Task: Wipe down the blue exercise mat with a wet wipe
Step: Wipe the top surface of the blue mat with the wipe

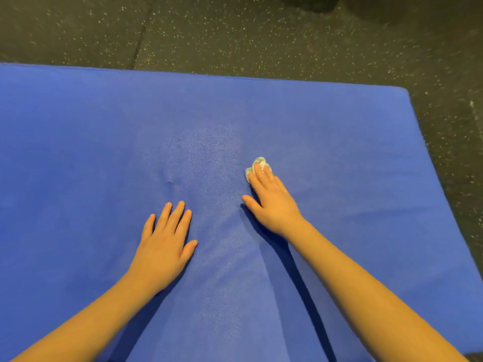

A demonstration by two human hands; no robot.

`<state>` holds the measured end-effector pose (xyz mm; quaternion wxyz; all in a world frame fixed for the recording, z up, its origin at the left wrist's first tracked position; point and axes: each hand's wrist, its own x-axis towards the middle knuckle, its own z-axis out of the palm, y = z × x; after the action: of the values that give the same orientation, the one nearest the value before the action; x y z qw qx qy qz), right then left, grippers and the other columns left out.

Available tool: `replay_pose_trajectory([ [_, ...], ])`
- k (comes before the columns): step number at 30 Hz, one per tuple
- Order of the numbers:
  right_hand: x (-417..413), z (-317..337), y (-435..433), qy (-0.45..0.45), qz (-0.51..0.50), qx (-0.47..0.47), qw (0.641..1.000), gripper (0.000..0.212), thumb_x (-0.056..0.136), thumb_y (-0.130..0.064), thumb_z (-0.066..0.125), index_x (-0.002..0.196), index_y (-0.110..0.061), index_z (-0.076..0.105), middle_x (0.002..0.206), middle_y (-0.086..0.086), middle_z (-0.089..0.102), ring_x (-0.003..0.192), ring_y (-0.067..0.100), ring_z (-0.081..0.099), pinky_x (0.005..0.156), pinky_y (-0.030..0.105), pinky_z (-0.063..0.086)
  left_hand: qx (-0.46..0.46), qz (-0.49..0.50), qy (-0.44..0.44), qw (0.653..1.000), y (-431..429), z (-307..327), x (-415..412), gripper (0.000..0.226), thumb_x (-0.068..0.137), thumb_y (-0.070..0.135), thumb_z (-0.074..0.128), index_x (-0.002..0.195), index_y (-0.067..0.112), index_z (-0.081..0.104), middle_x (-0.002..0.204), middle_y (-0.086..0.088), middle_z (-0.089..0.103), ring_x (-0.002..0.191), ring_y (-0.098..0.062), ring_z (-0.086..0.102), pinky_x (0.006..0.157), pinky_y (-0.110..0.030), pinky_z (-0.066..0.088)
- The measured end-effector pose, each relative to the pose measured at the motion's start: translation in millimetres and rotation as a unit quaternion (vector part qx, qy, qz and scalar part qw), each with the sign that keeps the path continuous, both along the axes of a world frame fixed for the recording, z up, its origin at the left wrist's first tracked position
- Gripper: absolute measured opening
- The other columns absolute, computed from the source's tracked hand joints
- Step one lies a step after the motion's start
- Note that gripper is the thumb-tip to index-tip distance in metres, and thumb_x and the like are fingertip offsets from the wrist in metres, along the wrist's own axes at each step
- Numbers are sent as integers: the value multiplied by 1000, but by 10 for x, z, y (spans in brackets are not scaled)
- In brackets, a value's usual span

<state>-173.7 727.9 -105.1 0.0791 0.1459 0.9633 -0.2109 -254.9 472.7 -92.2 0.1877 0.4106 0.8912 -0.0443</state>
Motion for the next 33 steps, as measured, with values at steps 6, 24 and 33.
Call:
replay_pose_trajectory([
  [6,321,-11,19,-24,-48,67,996,58,101,-42,25,152,-16,21,162,5,3,149,21,1,117,40,18,-3,-13,-28,1000,-157,9,274,83,98,58,2,135,5,53,145,-14,46,132,-38,43,98,-58,41],
  [24,1073,214,-809,-58,-69,-43,995,73,94,-58,23,155,-20,11,161,1,-11,148,17,-11,117,32,0,41,1,-59,997,-360,58,504,95,81,73,-9,152,18,24,160,0,13,148,-23,6,118,-47,9],
  [33,1427,284,-874,-83,-122,-33,988,72,92,-58,14,154,-23,14,161,-3,-7,148,13,-10,118,33,1,31,4,-53,998,-349,75,501,91,78,66,-5,153,20,18,161,2,7,149,-21,1,118,-43,5],
])
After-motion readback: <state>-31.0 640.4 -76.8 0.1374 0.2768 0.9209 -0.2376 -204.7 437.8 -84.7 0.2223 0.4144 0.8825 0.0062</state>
